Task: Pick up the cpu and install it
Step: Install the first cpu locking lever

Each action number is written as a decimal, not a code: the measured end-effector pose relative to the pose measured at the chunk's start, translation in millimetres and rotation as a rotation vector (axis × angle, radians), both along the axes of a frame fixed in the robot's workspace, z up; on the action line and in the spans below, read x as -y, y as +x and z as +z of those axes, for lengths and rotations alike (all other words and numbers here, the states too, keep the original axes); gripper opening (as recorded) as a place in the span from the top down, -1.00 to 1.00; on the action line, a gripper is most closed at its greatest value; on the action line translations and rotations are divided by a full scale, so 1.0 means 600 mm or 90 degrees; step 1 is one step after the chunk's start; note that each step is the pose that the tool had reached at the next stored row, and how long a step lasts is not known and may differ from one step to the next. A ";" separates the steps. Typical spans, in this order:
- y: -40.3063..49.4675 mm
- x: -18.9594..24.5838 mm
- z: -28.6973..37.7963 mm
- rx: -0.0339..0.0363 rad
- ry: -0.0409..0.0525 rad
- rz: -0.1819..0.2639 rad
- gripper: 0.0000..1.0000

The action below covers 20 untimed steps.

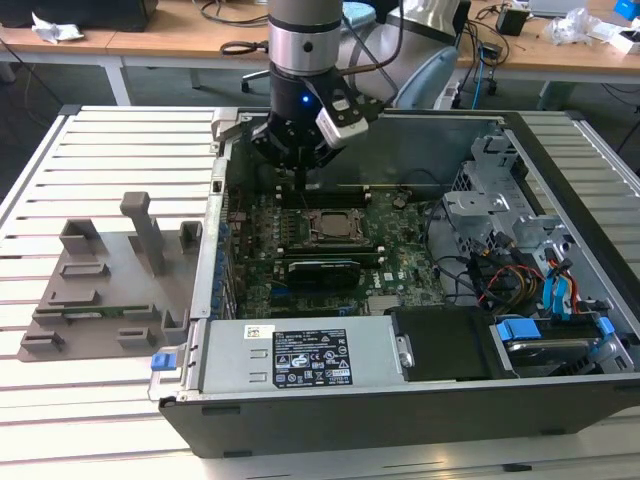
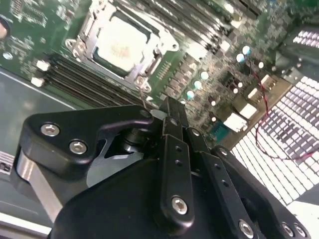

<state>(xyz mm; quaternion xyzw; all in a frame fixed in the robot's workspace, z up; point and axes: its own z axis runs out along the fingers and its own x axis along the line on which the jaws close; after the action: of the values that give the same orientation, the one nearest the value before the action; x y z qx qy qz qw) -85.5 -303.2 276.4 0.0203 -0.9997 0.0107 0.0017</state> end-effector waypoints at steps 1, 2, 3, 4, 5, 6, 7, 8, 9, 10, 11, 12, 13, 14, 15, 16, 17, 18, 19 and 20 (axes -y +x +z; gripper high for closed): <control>-0.005 -0.0036 -0.001 0.0001 0.0021 0.000 0.79; -0.009 -0.0071 -0.002 0.0000 0.0036 0.000 0.79; -0.014 -0.0118 -0.004 0.0000 0.0053 0.000 0.79; -0.018 -0.0159 -0.005 0.0000 0.0063 0.000 0.79; -0.020 -0.0191 -0.007 0.0001 0.0067 0.000 0.79; -0.020 -0.0226 -0.009 0.0001 0.0069 0.000 0.79; -0.021 -0.0261 -0.011 0.0001 0.0071 0.000 0.79; -0.022 -0.0341 -0.017 0.0000 0.0073 0.000 0.79; -0.022 -0.0399 -0.021 0.0001 0.0077 0.000 0.79; -0.022 -0.0432 -0.023 0.0001 0.0081 0.000 0.79; -0.022 -0.0431 -0.024 0.0000 0.0082 0.000 0.79; -0.021 -0.0431 -0.024 -0.0001 0.0081 0.000 0.79; -0.019 -0.0432 -0.024 0.0000 0.0082 0.000 0.79; -0.017 -0.0432 -0.024 0.0001 0.0083 0.000 0.79; -0.016 -0.0432 -0.024 0.0000 0.0082 0.000 0.79; -0.011 -0.0432 -0.024 -0.0002 0.0082 0.000 0.79; -0.009 -0.0432 -0.024 -0.0005 0.0082 0.000 0.79; -0.005 -0.0432 -0.024 -0.0008 0.0082 0.000 0.79; 0.003 -0.0432 -0.024 -0.0021 0.0082 0.000 0.79; 0.010 -0.0432 -0.024 -0.0034 0.0082 0.000 0.79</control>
<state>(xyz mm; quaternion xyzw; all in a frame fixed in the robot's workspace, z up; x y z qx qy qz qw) -79.7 -277.3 262.2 0.0207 -0.9998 0.0042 0.0042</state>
